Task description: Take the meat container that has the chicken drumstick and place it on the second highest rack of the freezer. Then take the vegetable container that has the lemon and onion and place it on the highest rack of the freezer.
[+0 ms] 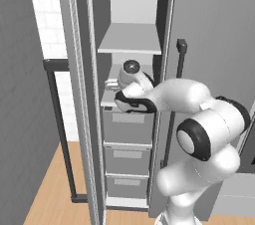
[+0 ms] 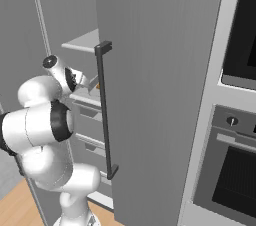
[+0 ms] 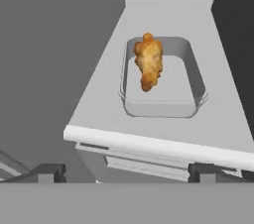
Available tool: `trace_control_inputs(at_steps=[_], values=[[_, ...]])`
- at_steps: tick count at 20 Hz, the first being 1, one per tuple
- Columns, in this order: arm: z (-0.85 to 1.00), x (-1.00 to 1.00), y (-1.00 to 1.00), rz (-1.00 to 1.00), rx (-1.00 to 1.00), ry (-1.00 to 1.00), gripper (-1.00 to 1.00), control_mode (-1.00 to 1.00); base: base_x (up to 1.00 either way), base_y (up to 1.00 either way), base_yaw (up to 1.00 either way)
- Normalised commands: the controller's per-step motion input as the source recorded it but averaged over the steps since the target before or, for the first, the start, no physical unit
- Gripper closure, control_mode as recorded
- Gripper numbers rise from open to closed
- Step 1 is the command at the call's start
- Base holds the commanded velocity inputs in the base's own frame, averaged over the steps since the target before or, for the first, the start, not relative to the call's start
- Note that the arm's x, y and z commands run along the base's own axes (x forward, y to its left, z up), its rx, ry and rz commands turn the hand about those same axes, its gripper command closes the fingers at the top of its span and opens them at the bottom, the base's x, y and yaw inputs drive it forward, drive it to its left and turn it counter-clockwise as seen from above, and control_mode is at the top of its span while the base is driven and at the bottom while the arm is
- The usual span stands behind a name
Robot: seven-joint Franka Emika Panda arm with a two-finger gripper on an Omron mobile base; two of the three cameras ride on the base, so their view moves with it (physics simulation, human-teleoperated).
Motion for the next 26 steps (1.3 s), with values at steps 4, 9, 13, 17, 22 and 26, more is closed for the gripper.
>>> trace_control_inputs(at_steps=[4, 9, 13, 17, 22, 26], values=[[1.0, -0.88, -0.08, -0.04, 0.19, 0.0, -1.0, -1.0, 0.0, 0.0, 0.0], [0.97, -0.91, -0.15, -0.12, 0.24, 0.0, -1.0, -1.0, 0.0, 0.0, 0.0], [0.66, -0.95, -0.09, -0.13, 0.26, 0.03, -1.0, -1.0, 0.0, 0.0, 0.0], [0.28, -1.0, 0.0, -0.15, 0.25, 0.0, -1.0, -1.0, 0.0, 0.0, 0.0], [0.19, -0.88, 0.0, -0.22, 0.19, 0.0, -1.0, -1.0, 0.0, 0.0, 0.0], [0.29, -0.45, -0.23, -0.16, 0.15, 0.0, -1.0, -1.0, 0.0, 0.0, 0.0]])
